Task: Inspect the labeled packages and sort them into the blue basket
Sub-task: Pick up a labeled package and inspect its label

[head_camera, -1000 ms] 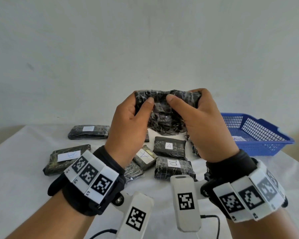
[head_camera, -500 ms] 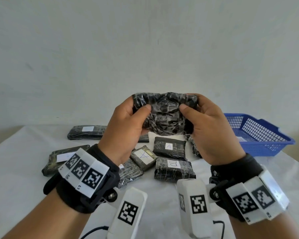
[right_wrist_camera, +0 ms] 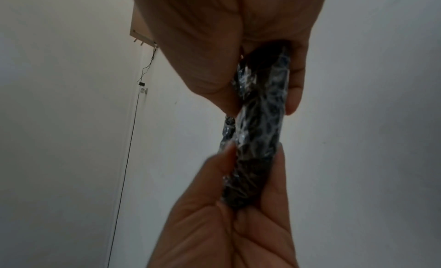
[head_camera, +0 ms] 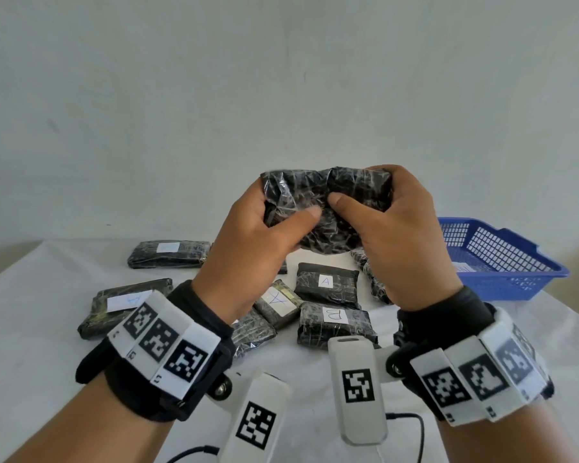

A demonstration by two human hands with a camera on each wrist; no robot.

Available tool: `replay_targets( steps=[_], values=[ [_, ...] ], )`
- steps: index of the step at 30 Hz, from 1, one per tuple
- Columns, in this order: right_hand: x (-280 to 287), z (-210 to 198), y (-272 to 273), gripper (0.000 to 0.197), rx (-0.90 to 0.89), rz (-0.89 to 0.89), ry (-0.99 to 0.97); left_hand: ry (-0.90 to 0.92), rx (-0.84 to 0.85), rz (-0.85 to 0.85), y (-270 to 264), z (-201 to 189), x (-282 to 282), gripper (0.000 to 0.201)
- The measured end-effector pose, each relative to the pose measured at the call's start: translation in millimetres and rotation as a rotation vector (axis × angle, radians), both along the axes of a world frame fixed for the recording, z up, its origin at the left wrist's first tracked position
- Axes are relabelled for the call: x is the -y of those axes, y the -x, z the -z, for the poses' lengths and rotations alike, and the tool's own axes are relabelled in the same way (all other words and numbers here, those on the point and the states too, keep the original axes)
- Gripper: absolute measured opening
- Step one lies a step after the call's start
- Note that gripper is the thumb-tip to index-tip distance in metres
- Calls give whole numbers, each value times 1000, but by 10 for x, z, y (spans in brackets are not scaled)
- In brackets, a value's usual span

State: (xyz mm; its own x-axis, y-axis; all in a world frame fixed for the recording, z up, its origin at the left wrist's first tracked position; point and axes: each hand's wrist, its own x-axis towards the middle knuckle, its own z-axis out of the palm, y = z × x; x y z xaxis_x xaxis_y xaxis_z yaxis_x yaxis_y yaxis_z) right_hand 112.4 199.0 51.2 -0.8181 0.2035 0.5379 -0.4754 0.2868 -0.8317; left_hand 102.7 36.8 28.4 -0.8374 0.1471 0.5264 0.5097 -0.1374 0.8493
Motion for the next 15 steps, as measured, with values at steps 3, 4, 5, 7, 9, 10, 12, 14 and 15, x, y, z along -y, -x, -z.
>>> replay_targets(
  steps=[3, 4, 5, 7, 9, 10, 12, 14, 15],
  values=[
    [48, -22, 6, 32, 29, -1, -42, -42, -2, -30, 33, 11, 30, 26],
    [63, -23, 5, 38, 48, -22, -47, -58, -6, -36, 38, 1, 38, 27],
    [68, -22, 8, 45, 56, -38, -49, -58, -14, -44, 44, -7, 48, 28],
    [52, -22, 25, 51, 48, -34, -51, -25, -21, -37, 48, -19, 73, 25],
    [34, -29, 32, 47, 43, -26, -55, 5, -6, -12, 42, -17, 88, 21],
    [26, -27, 36, 46, 52, -24, -61, 10, -2, -9, 43, -7, 88, 24],
    [23, -8, 29, 46, 78, -42, -100, -19, 22, -6, 43, 10, 91, 29],
    [14, 25, 14, 52, 49, -60, -113, -47, 48, 10, 36, 2, 95, 29],
    [-2, 44, 18, 55, 15, -60, -99, -53, 62, 24, 28, -11, 96, 28]
  ],
)
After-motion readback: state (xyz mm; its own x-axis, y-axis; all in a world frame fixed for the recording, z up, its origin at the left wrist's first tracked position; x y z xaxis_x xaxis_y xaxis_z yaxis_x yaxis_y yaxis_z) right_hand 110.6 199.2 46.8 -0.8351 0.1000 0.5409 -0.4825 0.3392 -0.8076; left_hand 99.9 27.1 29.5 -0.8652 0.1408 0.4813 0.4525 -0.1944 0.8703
